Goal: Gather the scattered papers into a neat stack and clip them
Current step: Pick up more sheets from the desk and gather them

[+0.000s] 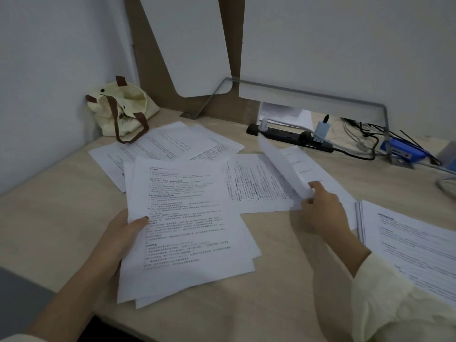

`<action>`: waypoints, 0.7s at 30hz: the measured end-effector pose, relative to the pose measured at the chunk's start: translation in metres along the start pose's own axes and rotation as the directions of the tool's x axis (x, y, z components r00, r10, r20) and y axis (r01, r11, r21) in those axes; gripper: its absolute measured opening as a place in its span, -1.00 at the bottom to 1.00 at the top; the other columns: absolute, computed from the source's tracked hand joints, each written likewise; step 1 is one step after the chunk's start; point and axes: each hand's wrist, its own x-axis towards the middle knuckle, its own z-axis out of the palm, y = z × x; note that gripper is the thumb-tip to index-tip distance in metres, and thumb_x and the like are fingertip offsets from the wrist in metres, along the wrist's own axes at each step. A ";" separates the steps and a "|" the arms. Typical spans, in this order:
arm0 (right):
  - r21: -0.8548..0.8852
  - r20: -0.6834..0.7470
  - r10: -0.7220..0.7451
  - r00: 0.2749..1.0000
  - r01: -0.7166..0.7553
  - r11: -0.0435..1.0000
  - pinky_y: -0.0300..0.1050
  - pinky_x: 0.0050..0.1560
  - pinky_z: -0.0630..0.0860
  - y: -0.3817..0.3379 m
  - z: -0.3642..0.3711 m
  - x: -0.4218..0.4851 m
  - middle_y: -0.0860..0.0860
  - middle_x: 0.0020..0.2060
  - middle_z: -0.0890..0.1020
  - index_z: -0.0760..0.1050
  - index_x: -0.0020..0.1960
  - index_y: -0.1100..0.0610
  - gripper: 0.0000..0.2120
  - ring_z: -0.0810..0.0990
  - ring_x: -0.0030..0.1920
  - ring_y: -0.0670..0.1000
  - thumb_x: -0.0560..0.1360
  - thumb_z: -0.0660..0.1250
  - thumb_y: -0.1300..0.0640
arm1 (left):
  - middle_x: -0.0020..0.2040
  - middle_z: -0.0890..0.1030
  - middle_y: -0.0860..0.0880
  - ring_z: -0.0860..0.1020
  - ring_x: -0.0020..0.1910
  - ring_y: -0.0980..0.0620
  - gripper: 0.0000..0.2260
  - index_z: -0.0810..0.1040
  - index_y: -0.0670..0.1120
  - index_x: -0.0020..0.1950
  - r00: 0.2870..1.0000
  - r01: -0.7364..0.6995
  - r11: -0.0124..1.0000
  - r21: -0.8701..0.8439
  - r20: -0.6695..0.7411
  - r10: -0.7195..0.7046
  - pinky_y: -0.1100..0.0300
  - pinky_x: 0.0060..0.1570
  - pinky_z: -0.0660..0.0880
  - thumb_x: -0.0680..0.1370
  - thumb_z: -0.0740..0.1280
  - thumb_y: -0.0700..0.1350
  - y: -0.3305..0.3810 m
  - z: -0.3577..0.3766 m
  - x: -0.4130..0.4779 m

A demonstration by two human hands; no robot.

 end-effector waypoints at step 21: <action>0.485 0.441 -0.403 0.802 0.165 0.859 -0.43 -0.07 0.47 -0.136 0.037 -0.065 -0.01 0.19 0.56 0.42 0.28 0.08 -0.66 0.53 0.02 -0.08 0.55 0.21 -0.01 | 0.14 0.64 -0.08 0.62 0.05 -0.06 -0.68 0.50 -0.08 0.26 1.000 0.027 0.999 -0.026 0.001 -0.027 -0.06 0.14 0.51 0.51 0.33 -0.10 0.002 0.012 -0.006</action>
